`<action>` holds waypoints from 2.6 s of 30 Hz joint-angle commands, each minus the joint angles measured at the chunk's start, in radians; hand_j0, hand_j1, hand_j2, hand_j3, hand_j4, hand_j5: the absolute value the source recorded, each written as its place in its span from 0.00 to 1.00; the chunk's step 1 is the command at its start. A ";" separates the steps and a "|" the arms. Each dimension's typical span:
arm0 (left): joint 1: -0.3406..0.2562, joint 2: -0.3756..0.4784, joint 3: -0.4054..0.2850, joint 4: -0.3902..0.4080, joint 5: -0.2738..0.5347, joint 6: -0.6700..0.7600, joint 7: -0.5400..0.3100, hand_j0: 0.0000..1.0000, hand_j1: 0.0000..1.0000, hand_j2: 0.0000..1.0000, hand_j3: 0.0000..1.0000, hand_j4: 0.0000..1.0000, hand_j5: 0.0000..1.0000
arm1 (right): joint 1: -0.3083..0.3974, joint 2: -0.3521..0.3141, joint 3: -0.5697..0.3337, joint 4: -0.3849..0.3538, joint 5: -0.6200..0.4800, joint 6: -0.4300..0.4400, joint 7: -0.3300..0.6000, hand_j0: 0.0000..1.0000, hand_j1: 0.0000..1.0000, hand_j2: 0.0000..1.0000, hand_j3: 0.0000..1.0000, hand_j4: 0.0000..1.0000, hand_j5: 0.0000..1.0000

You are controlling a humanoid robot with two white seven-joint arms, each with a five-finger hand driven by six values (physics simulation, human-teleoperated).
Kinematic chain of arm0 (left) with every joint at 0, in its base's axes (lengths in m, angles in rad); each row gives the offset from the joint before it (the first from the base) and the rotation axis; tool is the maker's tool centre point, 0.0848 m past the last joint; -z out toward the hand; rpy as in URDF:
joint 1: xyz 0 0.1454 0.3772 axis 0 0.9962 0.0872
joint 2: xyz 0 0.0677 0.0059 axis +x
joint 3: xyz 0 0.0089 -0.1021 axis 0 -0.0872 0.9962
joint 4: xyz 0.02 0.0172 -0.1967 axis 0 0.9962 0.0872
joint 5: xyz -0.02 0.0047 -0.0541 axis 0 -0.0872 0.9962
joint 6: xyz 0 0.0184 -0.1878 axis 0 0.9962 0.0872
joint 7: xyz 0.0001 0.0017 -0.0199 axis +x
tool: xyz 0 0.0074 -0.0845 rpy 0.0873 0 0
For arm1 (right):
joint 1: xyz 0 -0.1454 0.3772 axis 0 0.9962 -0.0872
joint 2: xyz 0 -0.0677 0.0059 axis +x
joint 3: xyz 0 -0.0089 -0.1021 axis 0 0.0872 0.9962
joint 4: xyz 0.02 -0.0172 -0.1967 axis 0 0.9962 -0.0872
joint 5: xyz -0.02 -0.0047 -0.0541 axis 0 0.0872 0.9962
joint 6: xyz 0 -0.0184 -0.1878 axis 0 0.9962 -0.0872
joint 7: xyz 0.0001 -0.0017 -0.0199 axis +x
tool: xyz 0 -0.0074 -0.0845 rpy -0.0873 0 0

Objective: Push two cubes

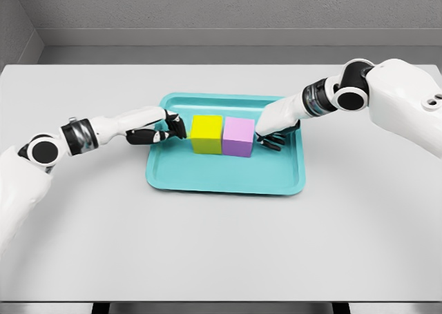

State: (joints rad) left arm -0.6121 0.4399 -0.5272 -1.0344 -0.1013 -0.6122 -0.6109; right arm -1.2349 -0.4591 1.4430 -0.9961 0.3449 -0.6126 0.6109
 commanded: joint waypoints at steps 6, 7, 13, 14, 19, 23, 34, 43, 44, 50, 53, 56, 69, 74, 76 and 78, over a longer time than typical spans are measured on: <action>-0.023 0.000 0.001 0.014 0.005 0.001 0.000 0.39 0.39 0.39 0.39 0.39 0.39 | -0.002 0.005 -0.001 0.025 -0.001 0.002 0.000 0.15 0.15 0.15 0.15 0.15 0.15; -0.034 -0.004 0.001 0.037 0.005 0.001 0.000 0.39 0.39 0.39 0.39 0.39 0.39 | -0.002 0.005 -0.001 0.030 0.000 0.002 0.000 0.15 0.15 0.15 0.15 0.15 0.15; -0.061 -0.046 0.000 0.116 -0.002 0.001 0.000 0.39 0.39 0.39 0.39 0.39 0.39 | -0.003 -0.001 -0.001 0.036 0.003 0.002 0.000 0.15 0.15 0.15 0.15 0.15 0.15; -0.063 -0.052 0.000 0.123 -0.002 0.001 0.000 0.39 0.39 0.39 0.39 0.39 0.39 | -0.005 -0.001 -0.001 0.036 0.003 0.002 0.000 0.15 0.15 0.15 0.15 0.15 0.15; -0.067 -0.090 -0.004 0.125 -0.021 0.001 0.000 0.39 0.39 0.39 0.39 0.39 0.39 | -0.009 -0.007 -0.001 0.033 0.003 0.002 0.000 0.15 0.15 0.15 0.15 0.15 0.15; -0.067 -0.092 -0.004 0.128 -0.021 0.001 0.000 0.39 0.39 0.39 0.39 0.39 0.39 | -0.012 -0.007 -0.001 0.031 0.003 0.002 0.000 0.15 0.15 0.15 0.15 0.15 0.15; -0.071 -0.096 0.001 0.128 -0.021 0.001 0.000 0.39 0.39 0.39 0.39 0.39 0.39 | -0.011 -0.007 0.000 0.028 0.003 0.002 0.000 0.15 0.15 0.15 0.15 0.15 0.15; -0.080 -0.086 0.001 0.129 -0.021 0.001 0.000 0.39 0.39 0.39 0.39 0.39 0.39 | -0.011 -0.010 0.000 0.031 0.005 0.002 0.000 0.15 0.15 0.15 0.15 0.15 0.15; -0.080 -0.084 0.001 0.129 -0.021 0.001 0.000 0.39 0.39 0.39 0.39 0.39 0.39 | -0.011 -0.010 0.000 0.031 0.003 0.002 0.000 0.15 0.15 0.15 0.15 0.15 0.15; -0.078 -0.081 0.003 0.129 -0.021 0.001 0.000 0.39 0.39 0.39 0.39 0.39 0.39 | -0.009 -0.016 0.011 0.030 0.005 0.002 0.000 0.15 0.15 0.15 0.15 0.15 0.15; -0.078 -0.084 0.000 0.129 -0.021 0.001 0.000 0.39 0.39 0.39 0.39 0.39 0.39 | -0.009 -0.016 0.014 0.030 0.005 0.002 0.000 0.15 0.15 0.15 0.15 0.15 0.15; -0.074 -0.079 -0.002 0.128 -0.020 0.001 0.000 0.39 0.39 0.39 0.39 0.39 0.39 | -0.011 -0.018 0.013 0.030 0.003 0.002 0.000 0.15 0.15 0.15 0.15 0.15 0.15; -0.067 -0.093 -0.008 0.128 -0.021 0.001 0.000 0.38 0.38 0.38 0.38 0.38 0.38 | -0.011 -0.024 0.010 0.027 0.002 0.002 0.000 0.16 0.16 0.16 0.16 0.16 0.16; -0.067 -0.095 -0.008 0.128 -0.021 0.001 0.000 0.38 0.38 0.38 0.38 0.38 0.38 | -0.020 -0.033 0.000 0.025 0.002 0.002 0.000 0.16 0.16 0.16 0.16 0.16 0.16; -0.068 -0.086 -0.007 0.129 -0.021 0.001 0.000 0.38 0.38 0.38 0.38 0.38 0.38 | -0.034 -0.033 -0.001 0.025 0.002 0.002 0.000 0.16 0.16 0.16 0.16 0.16 0.16; -0.069 -0.081 -0.005 0.128 -0.021 0.001 0.000 0.38 0.38 0.38 0.38 0.38 0.38 | -0.040 -0.033 -0.003 0.025 0.000 0.002 0.000 0.16 0.16 0.16 0.16 0.16 0.16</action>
State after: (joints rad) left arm -0.6796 0.3542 -0.5345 -0.9055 -0.1293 -0.6126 -0.6110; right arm -1.2793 -0.4918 1.4433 -0.9712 0.3469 -0.6124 0.6113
